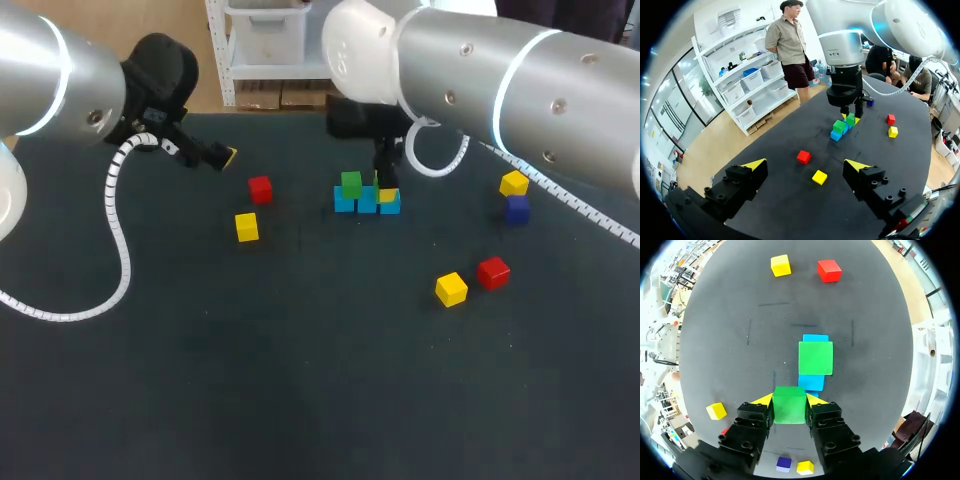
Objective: Place the blue cubes, place green cubes on the blue cubes, place the yellow cubes on the green cubes, then place the red cubes on the yellow cubes, and place purple cube on the red cubes.
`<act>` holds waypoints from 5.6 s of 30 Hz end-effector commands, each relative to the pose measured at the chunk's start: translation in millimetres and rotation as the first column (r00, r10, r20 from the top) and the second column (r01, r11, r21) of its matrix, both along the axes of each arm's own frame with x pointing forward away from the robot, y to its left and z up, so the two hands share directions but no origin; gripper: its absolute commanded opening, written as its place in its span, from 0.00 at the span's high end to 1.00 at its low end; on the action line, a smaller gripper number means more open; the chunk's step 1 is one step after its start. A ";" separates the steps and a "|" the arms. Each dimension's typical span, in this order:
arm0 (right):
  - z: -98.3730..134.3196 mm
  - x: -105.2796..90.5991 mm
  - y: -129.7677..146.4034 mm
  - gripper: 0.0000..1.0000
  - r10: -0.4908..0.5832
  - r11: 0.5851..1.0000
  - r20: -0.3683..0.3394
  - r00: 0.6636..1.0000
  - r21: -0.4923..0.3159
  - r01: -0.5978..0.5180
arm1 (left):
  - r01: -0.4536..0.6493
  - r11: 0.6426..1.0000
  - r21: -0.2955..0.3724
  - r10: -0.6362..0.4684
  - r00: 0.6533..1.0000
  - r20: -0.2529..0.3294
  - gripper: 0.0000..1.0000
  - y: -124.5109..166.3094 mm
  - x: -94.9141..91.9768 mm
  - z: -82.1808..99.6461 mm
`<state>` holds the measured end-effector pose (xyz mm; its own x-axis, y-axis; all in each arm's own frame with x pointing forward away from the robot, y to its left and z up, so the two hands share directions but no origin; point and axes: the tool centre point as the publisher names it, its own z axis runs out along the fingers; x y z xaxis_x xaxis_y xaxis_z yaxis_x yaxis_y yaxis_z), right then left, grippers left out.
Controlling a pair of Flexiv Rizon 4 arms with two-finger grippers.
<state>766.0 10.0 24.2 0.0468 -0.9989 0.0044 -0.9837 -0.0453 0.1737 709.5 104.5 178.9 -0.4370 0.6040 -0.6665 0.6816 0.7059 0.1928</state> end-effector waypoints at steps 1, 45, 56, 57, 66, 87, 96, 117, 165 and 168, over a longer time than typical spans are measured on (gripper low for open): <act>-1.8 5.0 0.2 1.00 -0.002 1.000 -0.007 1.000 0.000 0.002 | 0.002 1.000 -0.001 -0.002 1.000 0.000 0.00 0.5 0.8 -0.5; -8.2 13.5 1.3 1.00 -0.006 1.000 -0.011 1.000 0.004 0.006 | 0.002 1.000 -0.001 -0.002 1.000 0.000 0.00 0.5 0.8 -0.5; -10.2 14.2 3.3 0.68 -0.007 1.000 -0.012 1.000 0.005 0.007 | 0.002 1.000 -0.001 -0.002 1.000 0.000 0.00 0.5 0.8 -0.5; -10.4 14.4 3.2 0.67 -0.008 1.000 -0.012 1.000 0.005 0.008 | 0.002 1.000 -0.001 -0.002 1.000 0.000 0.00 0.5 0.8 -0.5; -10.5 14.5 3.5 0.19 -0.011 1.000 -0.011 1.000 0.003 0.011 | 0.002 1.000 -0.001 -0.002 1.000 0.000 0.00 0.5 0.8 -0.5; 2.4 16.3 -0.1 0.18 -0.035 0.999 0.044 0.998 0.019 0.034 | 0.002 1.000 -0.001 -0.002 1.000 0.000 0.00 0.5 0.8 -0.5; -0.9 17.2 1.4 0.50 -0.029 0.999 0.039 0.999 0.014 0.028 | 0.002 1.000 -0.001 -0.002 1.000 0.000 0.00 0.5 0.8 -0.5; -0.2 17.3 3.3 0.63 -0.024 0.999 0.030 0.999 0.025 0.023 | 0.002 1.000 -0.001 -0.002 1.000 0.000 0.00 0.5 0.8 -0.5; -1.1 15.3 -0.6 0.88 -0.044 0.998 0.028 0.999 0.043 0.042 | 0.002 1.000 -0.001 -0.002 1.000 0.000 0.00 0.5 0.8 -0.5; -1.1 15.5 -0.5 0.85 -0.042 0.998 0.026 0.999 0.042 0.041 | 0.002 1.000 -0.001 -0.002 1.000 0.000 0.00 0.5 0.8 -0.5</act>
<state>783.5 11.1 23.4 0.0054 -0.9994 -0.0329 -0.9888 -0.0103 0.1492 709.5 104.5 178.9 -0.4370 0.6039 -0.6666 0.6815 0.7059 0.1928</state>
